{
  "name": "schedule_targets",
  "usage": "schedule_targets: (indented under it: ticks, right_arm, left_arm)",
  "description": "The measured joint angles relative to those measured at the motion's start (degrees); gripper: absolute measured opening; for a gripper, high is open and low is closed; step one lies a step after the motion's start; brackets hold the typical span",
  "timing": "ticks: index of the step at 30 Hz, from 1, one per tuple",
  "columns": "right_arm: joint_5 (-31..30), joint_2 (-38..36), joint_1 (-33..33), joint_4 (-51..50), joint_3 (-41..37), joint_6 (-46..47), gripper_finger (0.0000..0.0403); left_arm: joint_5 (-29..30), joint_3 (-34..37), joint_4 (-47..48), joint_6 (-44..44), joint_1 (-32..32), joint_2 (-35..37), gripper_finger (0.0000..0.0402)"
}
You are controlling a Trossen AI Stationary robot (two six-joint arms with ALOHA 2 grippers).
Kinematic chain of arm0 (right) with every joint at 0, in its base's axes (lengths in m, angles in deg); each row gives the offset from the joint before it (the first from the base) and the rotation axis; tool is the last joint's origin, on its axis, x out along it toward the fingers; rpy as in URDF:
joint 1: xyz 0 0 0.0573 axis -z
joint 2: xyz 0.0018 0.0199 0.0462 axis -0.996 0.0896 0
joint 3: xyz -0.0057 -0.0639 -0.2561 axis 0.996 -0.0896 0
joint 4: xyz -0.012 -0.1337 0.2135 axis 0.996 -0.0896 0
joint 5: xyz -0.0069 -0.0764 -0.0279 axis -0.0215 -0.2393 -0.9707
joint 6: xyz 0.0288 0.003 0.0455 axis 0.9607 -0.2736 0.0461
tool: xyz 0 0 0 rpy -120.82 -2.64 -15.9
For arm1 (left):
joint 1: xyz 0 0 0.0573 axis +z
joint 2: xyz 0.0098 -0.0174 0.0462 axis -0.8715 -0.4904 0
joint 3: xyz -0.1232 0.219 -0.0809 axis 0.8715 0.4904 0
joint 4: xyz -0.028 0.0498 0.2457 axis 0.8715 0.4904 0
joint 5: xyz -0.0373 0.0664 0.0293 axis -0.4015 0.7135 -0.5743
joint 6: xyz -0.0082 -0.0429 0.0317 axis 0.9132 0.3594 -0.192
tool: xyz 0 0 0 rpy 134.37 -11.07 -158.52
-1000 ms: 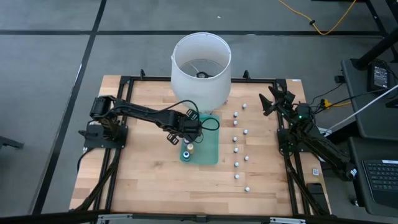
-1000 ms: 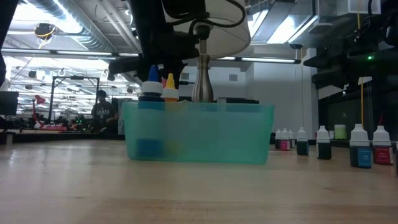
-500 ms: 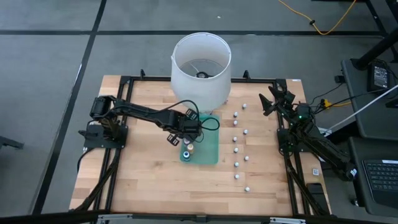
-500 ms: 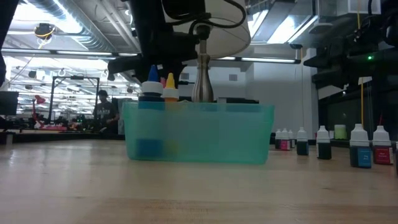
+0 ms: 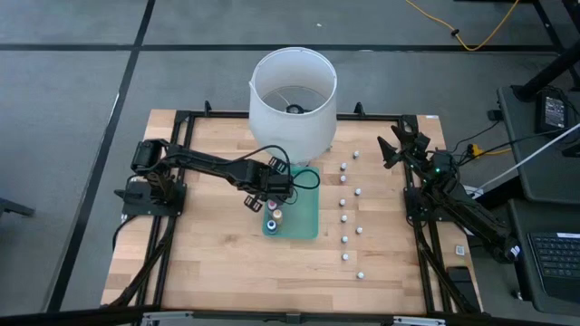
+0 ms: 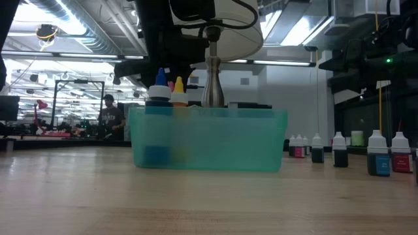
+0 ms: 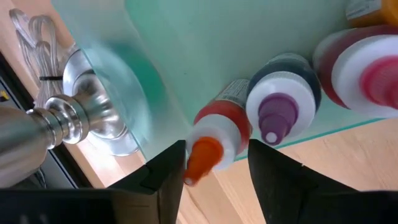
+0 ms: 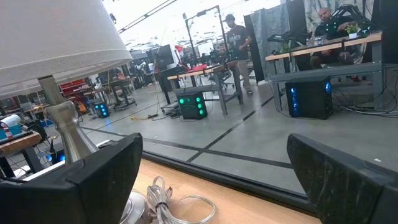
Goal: Pick & Place food coloring
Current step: Put the large red food coloring bottle into the green bin, then put the small green food coloring bottle into the green bin
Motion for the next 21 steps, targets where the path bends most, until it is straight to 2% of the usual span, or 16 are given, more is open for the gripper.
schedule_targets:
  ticks: [10,16,21]
  right_arm:
    - [0.0,0.0,0.0,0.0,0.0,0.0,0.0399]
    - [0.0,0.0,0.0,0.0,0.0,0.0,0.0399]
    - [0.0,0.0,0.0,0.0,0.0,0.0,0.0399]
  left_arm:
    - [3.2,0.0,0.8,5.7,0.3,1.2,0.0238]
    - [0.0,0.0,2.5,10.0,0.4,3.4,0.0286]
    - [-5.2,0.0,5.7,18.2,0.3,6.8,0.0325]
